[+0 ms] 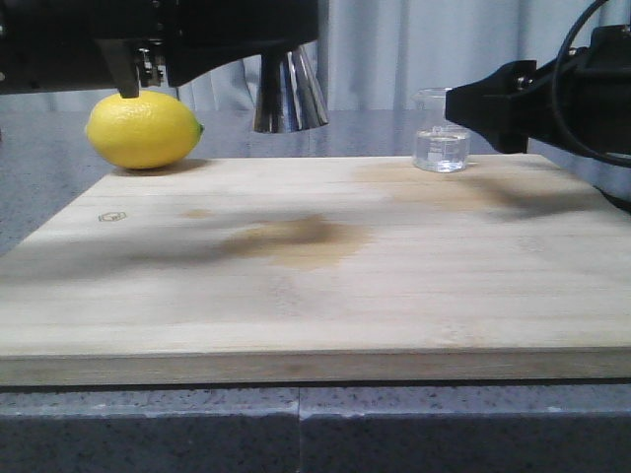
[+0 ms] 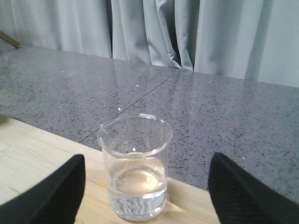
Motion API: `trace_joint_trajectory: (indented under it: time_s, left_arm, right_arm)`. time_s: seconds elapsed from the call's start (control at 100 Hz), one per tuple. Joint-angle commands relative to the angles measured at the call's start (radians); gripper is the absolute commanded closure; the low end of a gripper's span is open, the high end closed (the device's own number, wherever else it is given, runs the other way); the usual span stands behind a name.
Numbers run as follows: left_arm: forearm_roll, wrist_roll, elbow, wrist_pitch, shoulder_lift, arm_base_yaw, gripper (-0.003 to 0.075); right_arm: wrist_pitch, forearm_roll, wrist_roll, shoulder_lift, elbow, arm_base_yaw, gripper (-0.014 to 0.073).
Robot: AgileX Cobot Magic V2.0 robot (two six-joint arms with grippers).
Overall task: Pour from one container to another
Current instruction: 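Reach the right gripper to the glass beaker and grasp it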
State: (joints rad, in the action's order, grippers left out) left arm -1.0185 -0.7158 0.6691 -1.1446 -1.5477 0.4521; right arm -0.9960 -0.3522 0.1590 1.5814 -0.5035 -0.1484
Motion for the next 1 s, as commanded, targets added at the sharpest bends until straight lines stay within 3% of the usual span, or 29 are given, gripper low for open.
trace_joint_trajectory:
  time_s: [0.0,0.99]
  left_arm:
    - [0.044,-0.008,0.02,-0.168,0.041,-0.004,0.0739]
    - [0.042,-0.008,0.02,-0.168,0.041,-0.004,0.0739]
  right_arm:
    - [-0.05,-0.004,0.007,-0.027,-0.034,0.001,0.0095]
    - [-0.04,-0.049,0.031,0.076,-0.137,0.001,0.0095]
